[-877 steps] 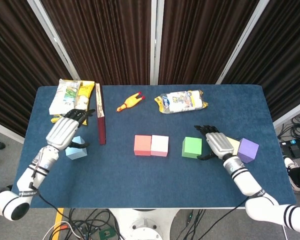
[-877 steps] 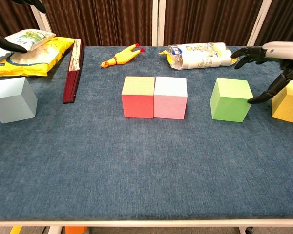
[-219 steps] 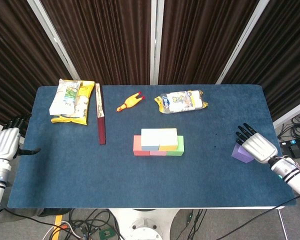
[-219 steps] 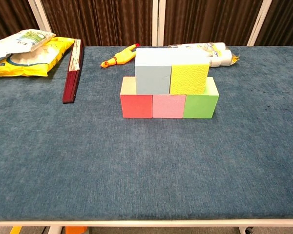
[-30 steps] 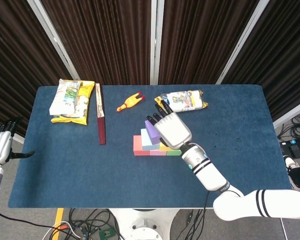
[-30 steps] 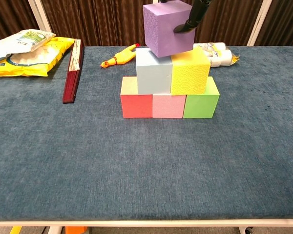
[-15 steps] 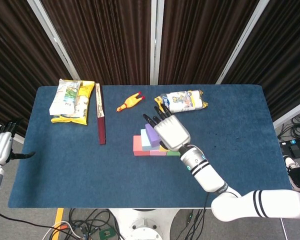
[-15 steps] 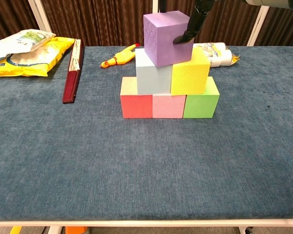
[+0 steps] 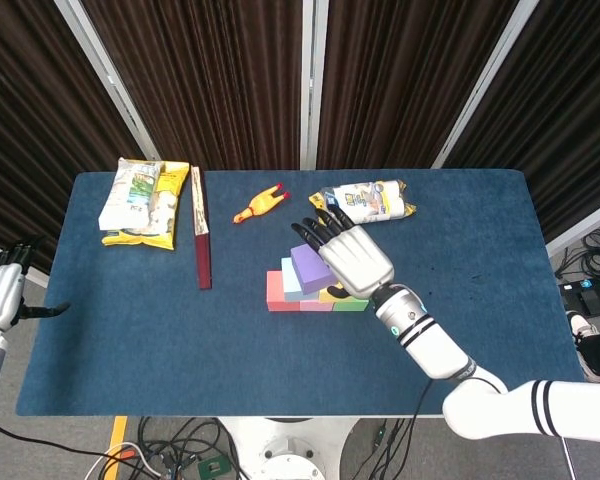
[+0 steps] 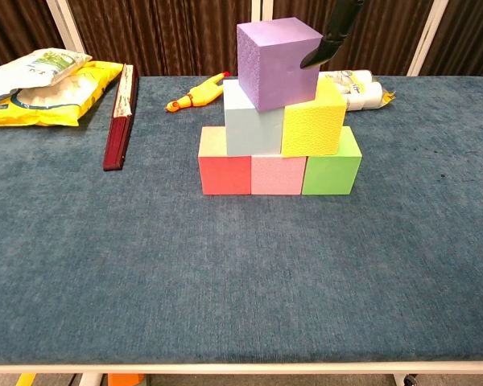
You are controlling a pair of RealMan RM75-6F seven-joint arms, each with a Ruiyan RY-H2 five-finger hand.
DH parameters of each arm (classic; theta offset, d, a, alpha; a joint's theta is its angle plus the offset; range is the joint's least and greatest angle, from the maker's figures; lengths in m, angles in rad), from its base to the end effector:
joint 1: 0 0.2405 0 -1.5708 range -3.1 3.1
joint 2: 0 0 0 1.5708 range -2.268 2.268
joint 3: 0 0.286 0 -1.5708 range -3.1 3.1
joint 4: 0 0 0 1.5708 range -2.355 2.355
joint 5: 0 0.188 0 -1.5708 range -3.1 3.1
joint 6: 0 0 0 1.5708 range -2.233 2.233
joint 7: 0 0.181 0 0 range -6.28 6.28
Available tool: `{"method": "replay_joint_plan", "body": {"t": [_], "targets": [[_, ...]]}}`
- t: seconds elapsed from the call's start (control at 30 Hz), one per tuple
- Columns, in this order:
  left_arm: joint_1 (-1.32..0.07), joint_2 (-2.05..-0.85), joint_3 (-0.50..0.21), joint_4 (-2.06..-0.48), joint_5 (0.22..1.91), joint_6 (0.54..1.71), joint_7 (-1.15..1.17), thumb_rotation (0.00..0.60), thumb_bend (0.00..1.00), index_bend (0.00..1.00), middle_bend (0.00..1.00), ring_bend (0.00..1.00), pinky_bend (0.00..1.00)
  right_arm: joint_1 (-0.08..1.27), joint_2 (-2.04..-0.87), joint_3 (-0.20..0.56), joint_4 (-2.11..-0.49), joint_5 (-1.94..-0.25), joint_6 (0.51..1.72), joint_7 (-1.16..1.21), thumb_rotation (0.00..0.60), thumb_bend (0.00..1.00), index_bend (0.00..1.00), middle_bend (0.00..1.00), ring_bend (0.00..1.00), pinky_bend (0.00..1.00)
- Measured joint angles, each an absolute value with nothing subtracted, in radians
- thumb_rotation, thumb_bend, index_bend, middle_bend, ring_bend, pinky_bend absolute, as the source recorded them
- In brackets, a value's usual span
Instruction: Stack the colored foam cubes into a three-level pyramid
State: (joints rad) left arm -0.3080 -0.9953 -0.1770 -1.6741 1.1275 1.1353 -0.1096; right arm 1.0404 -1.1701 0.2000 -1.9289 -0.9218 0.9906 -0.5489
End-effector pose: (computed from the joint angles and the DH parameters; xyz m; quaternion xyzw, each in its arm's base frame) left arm -0.3286 0.3076 0.2182 -0.5382 -0.4963 -0.3724 0.5705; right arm -0.0262 -0.3965 0.0966 0.7972 -0.2454 0.3961 0.3838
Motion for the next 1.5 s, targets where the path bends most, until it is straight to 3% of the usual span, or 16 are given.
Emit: {"method": "replay_joint_plan", "body": {"t": [0.37, 0.67, 0.9, 1.23, 1.5], "targets": [[-0.311, -0.989, -0.180, -1.693, 1.115, 1.136, -0.087, 0.600, 0.06, 0.09, 0.05, 0.00, 0.10, 0.980, -1.156, 0.209, -1.687, -1.262, 0.813, 0.046, 0.600, 0.00, 0.00, 0.16, 0.00, 0.00], [-0.312, -0.986, -0.182, -1.699, 1.105, 1.135, -0.078, 0.600, 0.06, 0.09, 0.04, 0.00, 0.10, 0.984, -1.189, 0.179, -1.503, -1.493, 0.755, 0.325, 0.600, 0.02, 0.03, 0.23, 0.00, 0.00], [-0.313, -0.987, -0.182, -1.698, 1.100, 1.132, -0.076, 0.600, 0.07, 0.09, 0.03, 0.00, 0.10, 0.993, -1.208, 0.165, -1.463, -1.536, 0.777, 0.376, 0.600, 0.09, 0.11, 0.29, 0.00, 0.00], [-0.309, -0.987, -0.179, -1.696, 1.101, 1.134, -0.080, 0.600, 0.06, 0.09, 0.03, 0.00, 0.10, 1.008, -1.231, 0.164, -1.444, -1.540, 0.783, 0.389, 0.600, 0.09, 0.12, 0.28, 0.00, 0.00], [-0.310, -0.988, -0.180, -1.695, 1.102, 1.136, -0.080, 0.600, 0.07, 0.09, 0.03, 0.00, 0.10, 0.991, -1.255, 0.183, -1.439, -1.506, 0.838, 0.340, 0.600, 0.19, 0.25, 0.42, 0.05, 0.00]]}}
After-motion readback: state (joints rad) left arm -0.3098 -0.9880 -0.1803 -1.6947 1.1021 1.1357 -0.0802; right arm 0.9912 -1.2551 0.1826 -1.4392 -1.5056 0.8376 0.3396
